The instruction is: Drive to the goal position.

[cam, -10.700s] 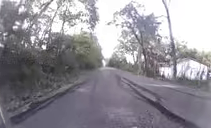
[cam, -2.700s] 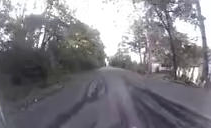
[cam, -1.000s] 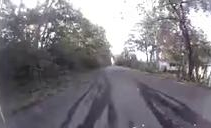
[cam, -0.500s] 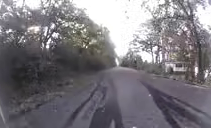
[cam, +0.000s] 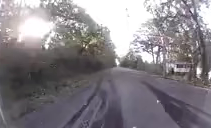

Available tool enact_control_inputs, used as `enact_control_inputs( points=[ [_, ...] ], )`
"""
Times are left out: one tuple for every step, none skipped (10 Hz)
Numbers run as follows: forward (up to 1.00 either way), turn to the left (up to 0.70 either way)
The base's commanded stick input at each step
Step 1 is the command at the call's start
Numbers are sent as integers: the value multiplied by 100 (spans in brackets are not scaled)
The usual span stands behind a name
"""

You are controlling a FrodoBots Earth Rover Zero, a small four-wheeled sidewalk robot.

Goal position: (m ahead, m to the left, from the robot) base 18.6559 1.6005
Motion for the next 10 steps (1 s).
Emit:
enact_control_inputs(
  points=[
    [70, -16],
    [70, -31],
    [70, -34],
    [70, -26],
    [70, 0],
    [70, 0],
    [70, 0],
    [70, 0],
    [70, 0],
    [70, 0]
  ],
)
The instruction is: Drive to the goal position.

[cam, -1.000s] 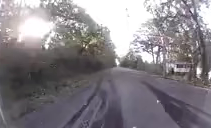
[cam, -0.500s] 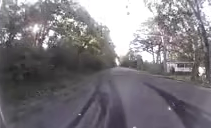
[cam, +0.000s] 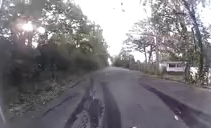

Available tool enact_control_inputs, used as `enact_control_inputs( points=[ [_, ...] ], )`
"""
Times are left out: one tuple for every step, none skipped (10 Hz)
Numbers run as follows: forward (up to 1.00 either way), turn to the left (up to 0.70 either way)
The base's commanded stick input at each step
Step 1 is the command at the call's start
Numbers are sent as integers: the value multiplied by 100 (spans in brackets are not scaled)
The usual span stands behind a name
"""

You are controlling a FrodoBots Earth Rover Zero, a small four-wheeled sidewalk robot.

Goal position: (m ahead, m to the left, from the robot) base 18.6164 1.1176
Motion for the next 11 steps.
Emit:
enact_control_inputs(
  points=[
    [70, 0],
    [70, 0],
    [70, 0],
    [70, 0],
    [70, 0],
    [70, 0],
    [70, 0],
    [70, 0],
    [70, 0],
    [70, 0],
    [70, 0]
  ],
)
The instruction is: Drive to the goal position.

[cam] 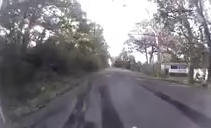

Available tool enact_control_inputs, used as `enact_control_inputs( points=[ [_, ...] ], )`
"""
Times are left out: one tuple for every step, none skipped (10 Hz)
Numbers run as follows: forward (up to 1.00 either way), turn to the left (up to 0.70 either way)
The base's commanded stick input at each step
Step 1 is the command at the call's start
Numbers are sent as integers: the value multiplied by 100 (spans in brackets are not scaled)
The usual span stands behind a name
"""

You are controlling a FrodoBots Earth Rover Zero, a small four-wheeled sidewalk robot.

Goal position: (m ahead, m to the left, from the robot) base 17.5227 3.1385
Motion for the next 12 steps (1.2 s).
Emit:
enact_control_inputs(
  points=[
    [70, 0],
    [70, 0],
    [70, 0],
    [70, 0],
    [70, 0],
    [70, 0],
    [70, 0],
    [70, 0],
    [70, 0],
    [70, 0],
    [70, 0],
    [70, 0]
  ],
)
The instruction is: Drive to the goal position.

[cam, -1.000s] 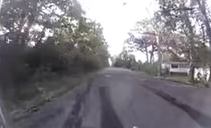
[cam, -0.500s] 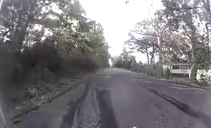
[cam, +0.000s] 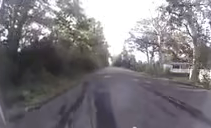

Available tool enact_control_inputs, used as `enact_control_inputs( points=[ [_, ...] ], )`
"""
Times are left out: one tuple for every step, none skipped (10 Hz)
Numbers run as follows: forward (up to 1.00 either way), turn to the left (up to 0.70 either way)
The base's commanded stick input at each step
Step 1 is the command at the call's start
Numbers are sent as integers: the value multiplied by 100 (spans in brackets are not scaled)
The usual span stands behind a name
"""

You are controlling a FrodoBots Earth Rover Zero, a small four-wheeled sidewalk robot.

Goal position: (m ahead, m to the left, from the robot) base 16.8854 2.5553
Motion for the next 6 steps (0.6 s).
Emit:
enact_control_inputs(
  points=[
    [70, 0],
    [70, 0],
    [70, 0],
    [70, 0],
    [70, 0],
    [70, 0]
  ],
)
